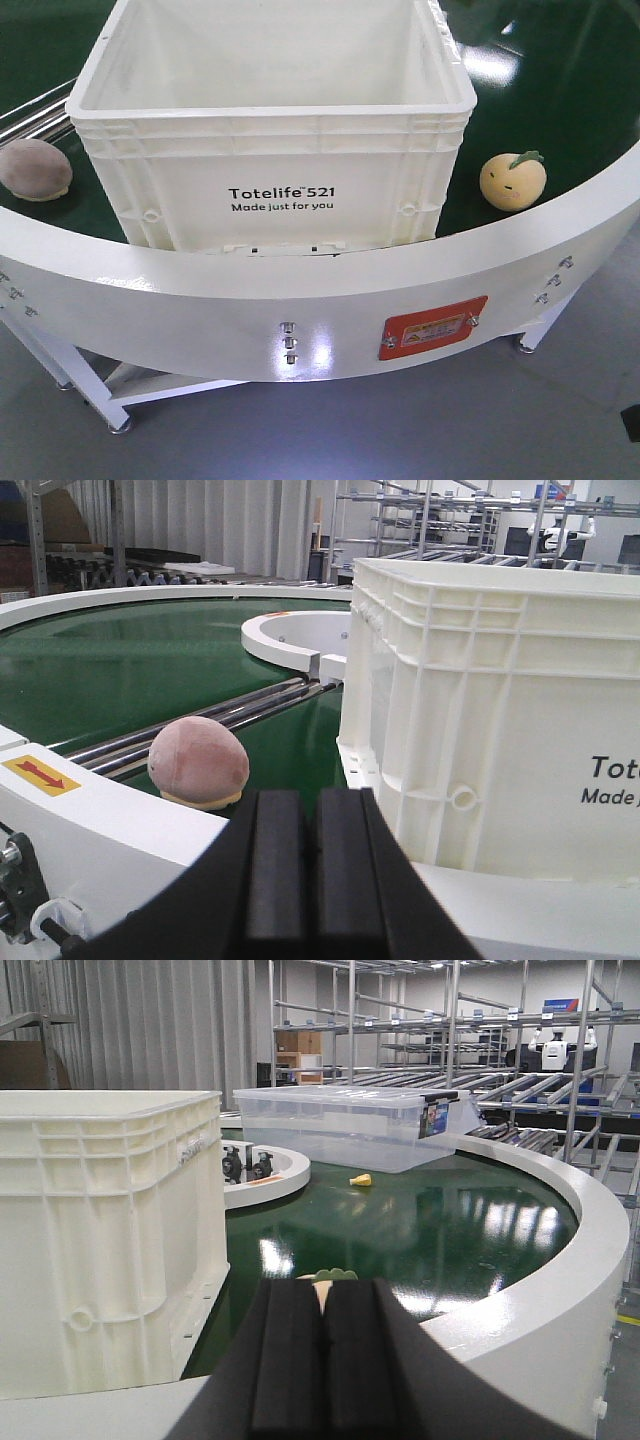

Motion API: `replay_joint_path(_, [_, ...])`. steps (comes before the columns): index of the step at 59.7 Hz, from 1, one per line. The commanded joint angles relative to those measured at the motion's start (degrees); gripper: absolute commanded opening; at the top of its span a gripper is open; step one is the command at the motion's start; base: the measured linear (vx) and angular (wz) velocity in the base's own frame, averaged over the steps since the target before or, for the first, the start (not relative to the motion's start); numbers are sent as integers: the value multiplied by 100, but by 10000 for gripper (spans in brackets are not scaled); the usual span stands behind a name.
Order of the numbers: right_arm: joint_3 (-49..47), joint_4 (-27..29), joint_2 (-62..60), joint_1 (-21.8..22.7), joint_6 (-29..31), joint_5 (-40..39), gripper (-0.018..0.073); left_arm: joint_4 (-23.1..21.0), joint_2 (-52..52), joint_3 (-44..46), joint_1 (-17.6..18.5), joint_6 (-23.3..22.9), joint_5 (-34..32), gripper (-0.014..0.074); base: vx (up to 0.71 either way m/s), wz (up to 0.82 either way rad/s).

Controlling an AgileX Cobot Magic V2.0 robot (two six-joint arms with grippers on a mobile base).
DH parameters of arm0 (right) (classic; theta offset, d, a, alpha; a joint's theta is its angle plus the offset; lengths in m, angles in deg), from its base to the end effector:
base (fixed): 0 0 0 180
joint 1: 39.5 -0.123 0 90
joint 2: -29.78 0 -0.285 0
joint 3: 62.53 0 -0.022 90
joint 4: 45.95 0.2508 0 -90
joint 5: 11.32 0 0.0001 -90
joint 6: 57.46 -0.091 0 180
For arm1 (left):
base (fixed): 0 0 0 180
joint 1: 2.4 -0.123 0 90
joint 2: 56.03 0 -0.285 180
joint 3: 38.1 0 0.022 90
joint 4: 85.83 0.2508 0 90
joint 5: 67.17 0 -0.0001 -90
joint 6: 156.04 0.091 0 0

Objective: Place moving items into box and shelve
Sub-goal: 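Move the right gripper toward the yellow plush pear on the belt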

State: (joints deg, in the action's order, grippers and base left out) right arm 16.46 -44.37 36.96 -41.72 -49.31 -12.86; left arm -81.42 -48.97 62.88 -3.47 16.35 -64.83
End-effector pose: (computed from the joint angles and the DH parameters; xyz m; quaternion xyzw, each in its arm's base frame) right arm 0.0566 0.0021 0.2057 -0.0513 0.6713 -0.0283 0.7389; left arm 0.0568 0.0014 0.1995 -0.0271 0.6967 -0.0123 0.7167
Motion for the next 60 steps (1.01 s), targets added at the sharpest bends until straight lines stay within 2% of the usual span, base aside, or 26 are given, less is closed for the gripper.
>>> replay_joint_path(1, [110, -5, -81, -8, 54, -502, -16, -12, -79, -145, -2, -57, -459, -22, 0, 0])
replay_joint_path(22, [54, 3, -81, -8, 55, -672, -16, -17, -79, -4, -2, -58, -564, -22, 0, 0])
replay_joint_path(28, [-262, 25, -81, -8, 35, -544, -16, -17, -79, 419, -2, -58, -694, -22, 0, 0])
replay_joint_path(36, [-1018, 15, -21, -8, 35, -39, -16, -17, -47, 1164, -2, -58, -499, -22, 0, 0])
replay_joint_path(48, [-2208, 15, 773, -8, 35, 675, -16, -17, 604, 2559, -2, -58, 597, -22, 0, 0])
replay_joint_path(60, [-3016, -2, 1780, -8, 35, 1522, -16, -17, 1596, 3552, -2, -47, 2162, -22, 0, 0])
